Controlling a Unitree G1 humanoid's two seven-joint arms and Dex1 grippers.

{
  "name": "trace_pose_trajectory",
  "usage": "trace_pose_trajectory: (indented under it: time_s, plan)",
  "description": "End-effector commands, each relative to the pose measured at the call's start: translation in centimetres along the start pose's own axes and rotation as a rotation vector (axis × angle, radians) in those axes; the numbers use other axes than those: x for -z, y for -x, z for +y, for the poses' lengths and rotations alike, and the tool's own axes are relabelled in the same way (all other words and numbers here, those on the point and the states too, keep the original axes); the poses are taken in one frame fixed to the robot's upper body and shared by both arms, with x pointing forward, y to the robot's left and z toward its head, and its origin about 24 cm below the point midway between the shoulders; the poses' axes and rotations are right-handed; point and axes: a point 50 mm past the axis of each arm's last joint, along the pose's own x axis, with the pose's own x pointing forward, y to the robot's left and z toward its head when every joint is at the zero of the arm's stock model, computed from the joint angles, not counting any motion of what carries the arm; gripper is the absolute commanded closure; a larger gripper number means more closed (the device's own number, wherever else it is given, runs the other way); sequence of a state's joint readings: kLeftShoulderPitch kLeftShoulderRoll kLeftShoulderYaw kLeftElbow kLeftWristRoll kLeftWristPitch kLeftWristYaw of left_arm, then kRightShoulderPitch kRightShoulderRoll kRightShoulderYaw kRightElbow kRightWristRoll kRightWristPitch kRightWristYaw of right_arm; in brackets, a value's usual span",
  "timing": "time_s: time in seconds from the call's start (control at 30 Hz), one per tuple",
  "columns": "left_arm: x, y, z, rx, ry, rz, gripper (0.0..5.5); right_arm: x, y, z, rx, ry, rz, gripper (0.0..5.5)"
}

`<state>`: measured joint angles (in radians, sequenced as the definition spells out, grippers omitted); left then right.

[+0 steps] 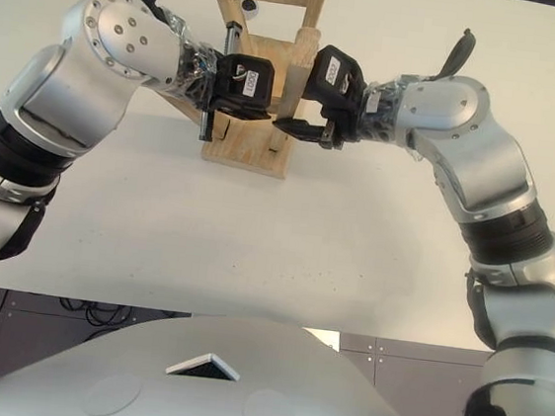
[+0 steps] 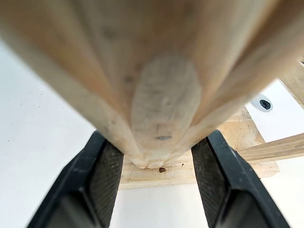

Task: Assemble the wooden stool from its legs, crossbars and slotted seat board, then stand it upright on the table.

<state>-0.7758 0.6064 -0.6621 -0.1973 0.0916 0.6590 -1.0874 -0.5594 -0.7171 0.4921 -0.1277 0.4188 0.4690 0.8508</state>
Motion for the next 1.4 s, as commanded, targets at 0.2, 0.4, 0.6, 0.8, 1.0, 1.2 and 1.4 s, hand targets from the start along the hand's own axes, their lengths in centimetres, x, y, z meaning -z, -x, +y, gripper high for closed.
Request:
trace_pose_trajectory:
  time_s: [0.2,0.4,0.6,0.8,1.0,1.2,1.4]
  plan:
    - [0.8,-6.9,-6.5,0.244,0.207,-0.060,4.92,13.9,-2.8,8.4,-0.323,-0.240,0.694,3.48]
    - [0.7,-7.7,-6.6,0.258,0.250,-0.068,4.92,13.3,-4.6,7.9,-0.396,-0.069,0.759,3.48]
    - [-0.1,-6.5,-4.9,0.196,0.299,-0.154,4.64,12.2,-5.3,6.4,-0.209,-0.339,0.464,3.48]
    - [-0.1,-2.6,-1.3,0.055,0.225,-0.140,3.78,9.6,-3.1,3.1,0.013,-0.502,0.143,2.30]
    - [0.3,0.1,0.2,-0.009,0.137,-0.085,3.01,8.7,-1.2,2.3,0.093,-0.487,0.104,1.32]
    - [0.0,1.2,0.0,-0.007,0.071,-0.075,2.81,8.4,-0.7,2.7,0.126,-0.481,0.089,0.22]
    - [-0.4,2.7,0.3,-0.042,-0.001,-0.056,2.81,6.6,0.2,2.9,0.138,-0.403,-0.010,0.12]
